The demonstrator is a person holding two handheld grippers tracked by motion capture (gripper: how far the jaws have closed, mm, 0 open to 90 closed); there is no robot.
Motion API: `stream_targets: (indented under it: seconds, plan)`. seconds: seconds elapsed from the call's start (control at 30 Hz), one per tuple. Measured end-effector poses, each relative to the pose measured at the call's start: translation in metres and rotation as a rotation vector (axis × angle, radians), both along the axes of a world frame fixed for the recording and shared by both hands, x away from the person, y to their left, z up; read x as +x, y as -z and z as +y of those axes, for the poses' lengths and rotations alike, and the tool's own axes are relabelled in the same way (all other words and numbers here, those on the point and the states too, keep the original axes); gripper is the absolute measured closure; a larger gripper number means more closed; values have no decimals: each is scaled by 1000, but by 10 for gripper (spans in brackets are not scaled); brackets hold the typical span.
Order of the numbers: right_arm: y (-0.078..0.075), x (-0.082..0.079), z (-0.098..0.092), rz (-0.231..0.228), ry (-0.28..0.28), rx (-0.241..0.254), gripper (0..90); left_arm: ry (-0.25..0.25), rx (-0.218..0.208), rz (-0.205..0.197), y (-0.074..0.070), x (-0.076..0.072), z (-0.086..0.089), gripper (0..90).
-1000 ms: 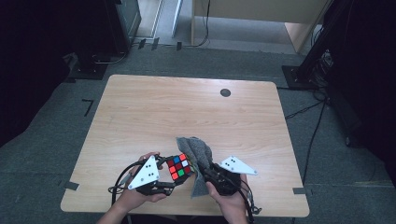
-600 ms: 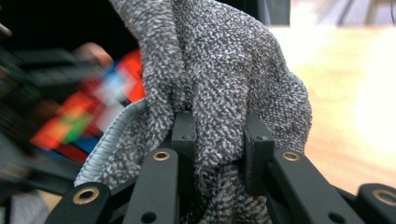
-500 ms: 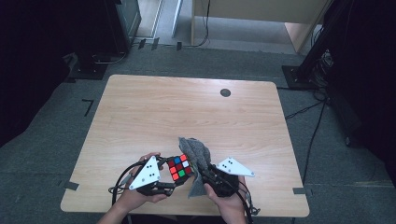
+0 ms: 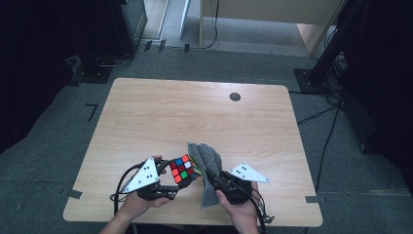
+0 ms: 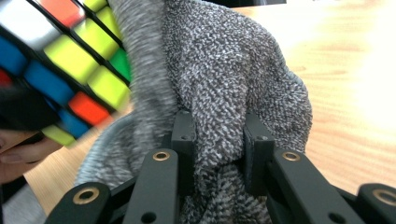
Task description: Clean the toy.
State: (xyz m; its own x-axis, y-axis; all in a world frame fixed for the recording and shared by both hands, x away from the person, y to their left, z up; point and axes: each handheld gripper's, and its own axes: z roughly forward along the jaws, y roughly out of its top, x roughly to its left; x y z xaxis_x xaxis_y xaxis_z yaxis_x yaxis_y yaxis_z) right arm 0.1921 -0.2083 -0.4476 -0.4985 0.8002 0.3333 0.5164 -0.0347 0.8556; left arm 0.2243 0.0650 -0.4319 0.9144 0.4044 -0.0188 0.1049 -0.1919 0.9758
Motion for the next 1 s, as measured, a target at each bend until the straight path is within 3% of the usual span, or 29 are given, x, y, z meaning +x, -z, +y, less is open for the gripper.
stream_targets:
  seconds: [0.1,0.13,0.2,0.33,0.37,0.43,0.47,0.53,0.63,0.7,0.77,0.87,0.93,1.0]
  plan:
    - [3,0,3,14,-18,42,721,-6,-36,52,2,5,4,341]
    - [3,0,3,14,-18,42,721,-6,-36,52,2,5,4,341]
    - [3,-4,17,7,-82,66,721,1,-41,66,3,5,2,341]
    - [5,-9,30,9,-105,71,725,8,-56,71,3,5,1,341]
    - [9,-10,37,26,-151,81,724,6,-54,69,3,5,2,341]
    - [11,-11,40,33,-174,75,724,4,-52,68,3,5,2,341]
    - [13,-13,47,31,-211,49,724,3,-52,67,3,5,3,341]
    - [13,-14,49,16,-211,29,724,-5,-53,62,2,6,5,341]
    - [9,-12,42,3,-188,39,724,-11,-58,61,2,7,8,341]
    - [2,-11,25,-28,-101,89,727,-16,-67,71,2,8,10,341]
    - [0,-11,17,-48,-66,124,728,-16,-65,70,2,8,9,341]
    - [0,-12,17,-53,-74,122,728,-12,-64,72,2,8,7,341]
    - [6,-14,29,-31,-141,102,729,-11,-68,74,2,7,6,341]
    - [7,-15,32,-25,-162,98,728,-10,-72,76,2,7,6,341]
